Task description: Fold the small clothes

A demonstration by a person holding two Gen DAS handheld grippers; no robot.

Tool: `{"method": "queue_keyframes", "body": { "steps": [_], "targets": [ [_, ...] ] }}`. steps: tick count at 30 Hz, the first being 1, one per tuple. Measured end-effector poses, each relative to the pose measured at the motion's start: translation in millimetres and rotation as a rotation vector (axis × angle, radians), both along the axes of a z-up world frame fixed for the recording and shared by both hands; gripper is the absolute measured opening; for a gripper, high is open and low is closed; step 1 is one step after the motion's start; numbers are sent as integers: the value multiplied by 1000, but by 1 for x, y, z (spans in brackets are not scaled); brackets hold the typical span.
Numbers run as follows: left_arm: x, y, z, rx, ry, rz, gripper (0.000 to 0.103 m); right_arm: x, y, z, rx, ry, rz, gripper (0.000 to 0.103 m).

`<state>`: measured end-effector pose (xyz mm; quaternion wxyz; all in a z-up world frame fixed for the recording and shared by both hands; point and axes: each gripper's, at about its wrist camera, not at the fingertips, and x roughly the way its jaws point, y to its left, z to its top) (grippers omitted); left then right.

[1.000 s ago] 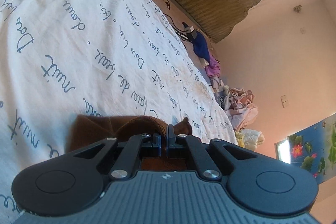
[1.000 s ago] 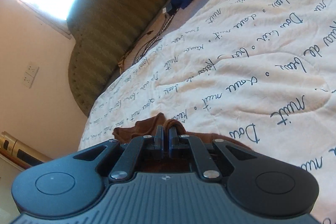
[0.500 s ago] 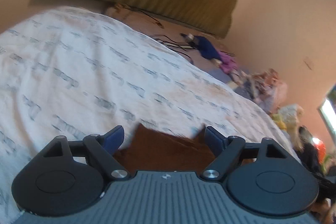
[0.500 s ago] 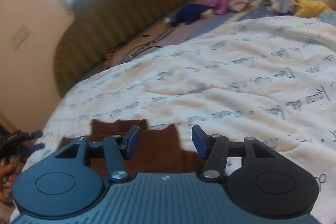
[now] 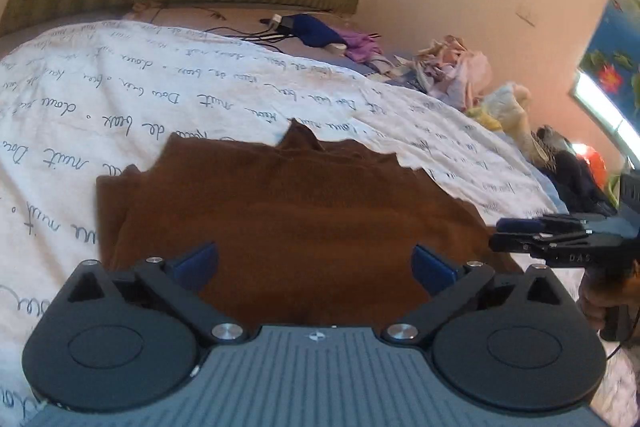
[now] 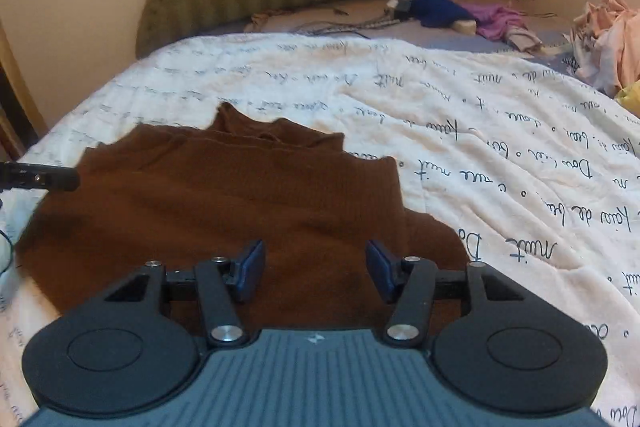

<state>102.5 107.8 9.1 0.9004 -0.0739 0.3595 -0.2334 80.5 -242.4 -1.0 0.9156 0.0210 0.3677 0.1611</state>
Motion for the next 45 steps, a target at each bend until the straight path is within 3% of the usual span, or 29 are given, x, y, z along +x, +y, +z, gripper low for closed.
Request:
{"method": "queue_keyframes", "body": {
  "steps": [4,6,7,10,12,15,16,18,21,26,31,33,35,36,39,42,45],
  "targets": [
    [-16,-7,-43,189,118,97,103,-40,18,-24,-52,26,42,55],
    [-23,-5,-56,244,46,119,103,-47,20,-56,-173,61,1,55],
    [-27,-8,-57,266,41,126,103,-54,14,-61,-151,13,10,55],
    [-33,-19,-51,310,39,166,103,-61,3,-47,-51,47,-66,55],
    [-36,-19,-48,306,41,185,103,-68,9,-34,-52,20,-98,58],
    [-39,-17,-52,290,44,220,103,-81,15,-30,-1,-43,-145,93],
    [-40,-17,-53,292,41,225,103,-82,16,-37,15,-37,-153,96],
    [-44,-19,-55,297,27,234,103,-74,20,-62,-63,46,-190,96],
    [-47,-21,-55,302,18,242,103,-87,28,-71,-148,-9,-197,96],
    [-50,-22,-59,306,-6,250,103,-90,17,-52,-30,-30,-287,96],
    [-51,-23,-60,307,-14,253,103,-70,22,-44,-5,-65,-341,96],
    [-52,-23,-60,310,-20,245,103,-62,27,-53,-57,-58,-354,96],
    [-53,-20,-61,311,-27,224,103,-52,34,-73,-220,-3,-361,98],
    [-55,-18,-62,305,-28,215,103,-59,30,-77,-214,-48,-348,103],
    [-59,-14,-61,316,-32,196,103,-59,10,-71,-114,19,-379,103],
    [-63,-11,-58,316,-23,200,103,-70,8,-56,-98,-17,-396,103],
    [-70,-3,-56,314,-13,187,103,-79,2,-52,-1,-33,-368,103]
  ]
}}
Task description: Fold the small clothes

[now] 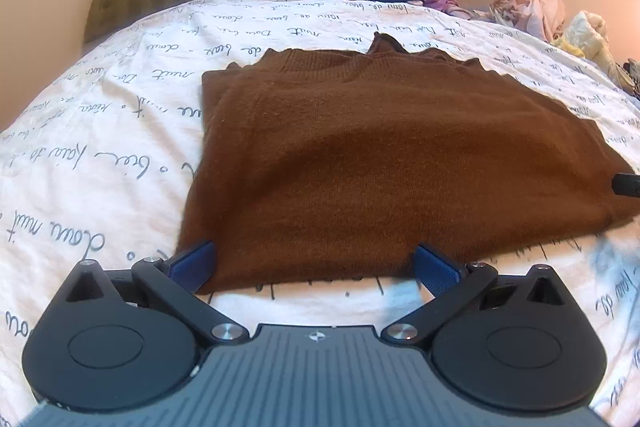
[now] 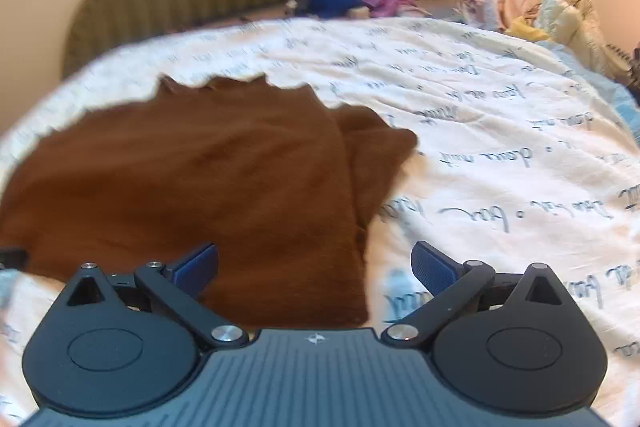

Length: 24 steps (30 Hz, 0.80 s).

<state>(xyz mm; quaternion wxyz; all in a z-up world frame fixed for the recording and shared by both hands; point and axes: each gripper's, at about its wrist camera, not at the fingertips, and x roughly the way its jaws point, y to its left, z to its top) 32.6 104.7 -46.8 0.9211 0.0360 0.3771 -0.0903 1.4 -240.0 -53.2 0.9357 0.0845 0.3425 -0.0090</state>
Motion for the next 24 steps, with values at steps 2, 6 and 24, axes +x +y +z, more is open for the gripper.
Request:
{"method": "queue_keyframes", "body": {
  "steps": [2,6,24],
  "targets": [
    [-4,8,0,35,9,9,103,10,-2,-15,3,110,49,103],
    [-5,53,4,-40,43,72,103,-1,-27,-10,51,85,54,103],
    [116,92,4,-599,260,67,103,60,-118,-34,751,55,-12,103]
  ]
}}
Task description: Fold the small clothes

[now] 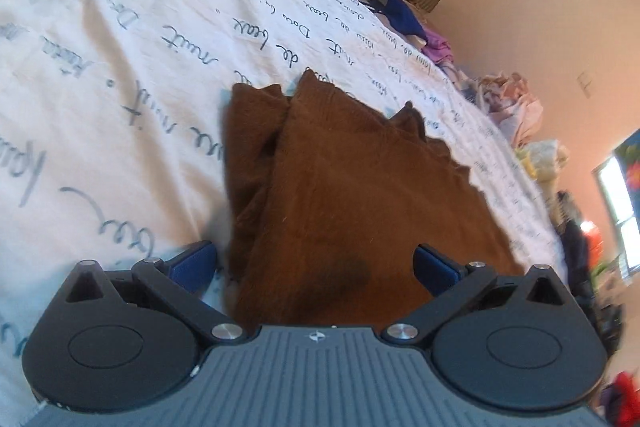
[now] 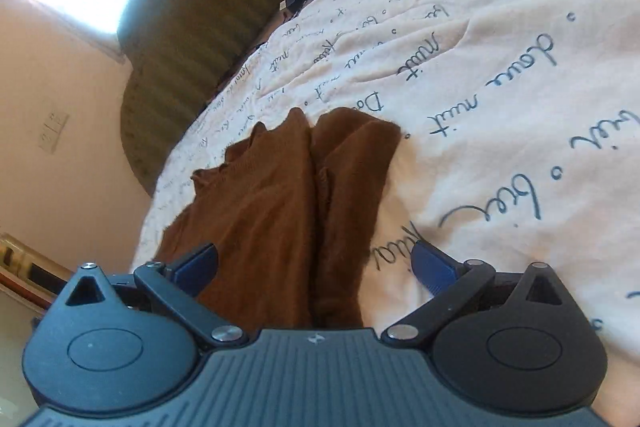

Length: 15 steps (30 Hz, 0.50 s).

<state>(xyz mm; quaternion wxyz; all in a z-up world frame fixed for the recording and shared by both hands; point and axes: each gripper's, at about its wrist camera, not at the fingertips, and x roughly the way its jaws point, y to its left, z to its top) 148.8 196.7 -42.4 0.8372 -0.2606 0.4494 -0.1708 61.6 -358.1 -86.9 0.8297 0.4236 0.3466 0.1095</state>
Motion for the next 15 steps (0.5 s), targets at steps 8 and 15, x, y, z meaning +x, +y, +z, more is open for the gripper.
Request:
{"method": "queue_keyframes", "body": {
  "steps": [8,15],
  "targets": [
    [-4,16,-21,-314,116,-34,102,13,40,6,34,-16,172,103],
    [-1,25,-37,-305,213,20,14,22,67,10,-95,-31,141,98]
  ]
}}
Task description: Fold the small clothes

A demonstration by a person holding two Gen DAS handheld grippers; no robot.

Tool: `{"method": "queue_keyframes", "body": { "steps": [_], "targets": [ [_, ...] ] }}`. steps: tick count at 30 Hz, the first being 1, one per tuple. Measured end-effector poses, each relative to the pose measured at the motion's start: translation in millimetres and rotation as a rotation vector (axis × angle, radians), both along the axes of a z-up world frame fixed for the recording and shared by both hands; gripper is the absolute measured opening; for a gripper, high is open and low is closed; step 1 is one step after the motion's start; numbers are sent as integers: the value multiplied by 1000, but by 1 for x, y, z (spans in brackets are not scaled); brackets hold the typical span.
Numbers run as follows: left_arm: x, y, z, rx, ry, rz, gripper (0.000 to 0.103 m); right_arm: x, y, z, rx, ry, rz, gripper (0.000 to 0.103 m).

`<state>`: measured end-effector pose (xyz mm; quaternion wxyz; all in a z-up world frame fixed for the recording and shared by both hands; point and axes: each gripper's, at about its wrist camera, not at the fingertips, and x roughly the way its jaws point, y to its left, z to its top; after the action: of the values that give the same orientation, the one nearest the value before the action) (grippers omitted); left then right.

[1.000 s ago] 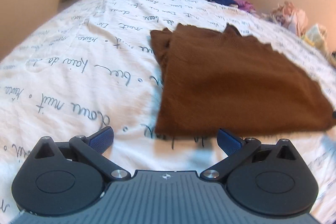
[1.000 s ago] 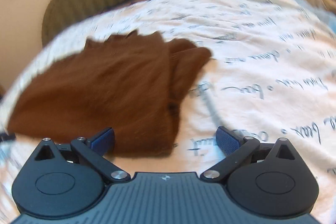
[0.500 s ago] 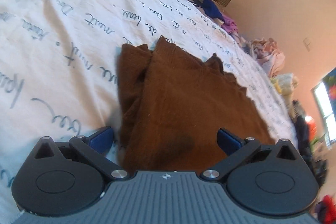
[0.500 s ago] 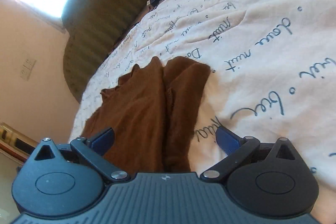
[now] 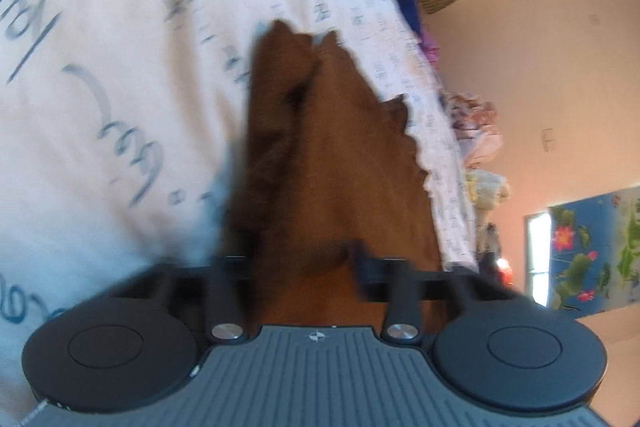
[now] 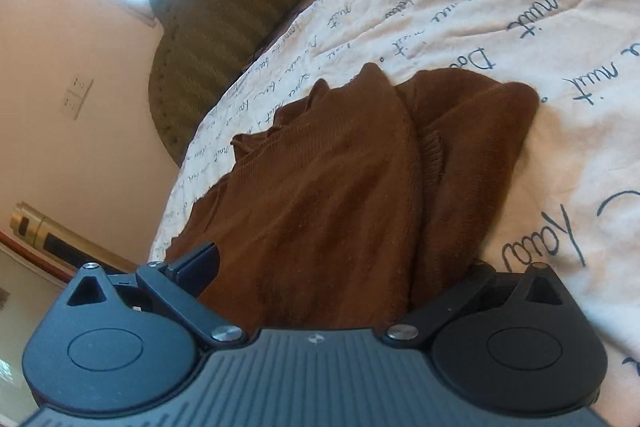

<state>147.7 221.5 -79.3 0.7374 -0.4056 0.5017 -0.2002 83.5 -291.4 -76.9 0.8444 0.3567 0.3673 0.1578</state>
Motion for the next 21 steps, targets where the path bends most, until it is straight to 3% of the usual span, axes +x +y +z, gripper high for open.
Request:
{"method": "queue_keyframes", "body": {
  "steps": [2,3,4,6,13,21],
  "targets": [
    [-4,2,-7,-10,-5,20,14,1,4,0,-77,42,-10,42],
    [-6,2,-8,-14,-7,29,13,1,1,-5,-54,72,-17,17],
    [-6,0,-5,-6,-9,31,12,-1,-4,-7,-20,69,-23,16],
    [-5,-5,5,23,-3,26,10,-5,-6,-2,-47,58,-25,16],
    [-11,-38,56,51,-21,-59,9,-22,-14,44,-107,-7,27,15],
    [-67,-69,46,82,-10,-158,9,-87,-46,51,-142,5,45,15]
  ]
}}
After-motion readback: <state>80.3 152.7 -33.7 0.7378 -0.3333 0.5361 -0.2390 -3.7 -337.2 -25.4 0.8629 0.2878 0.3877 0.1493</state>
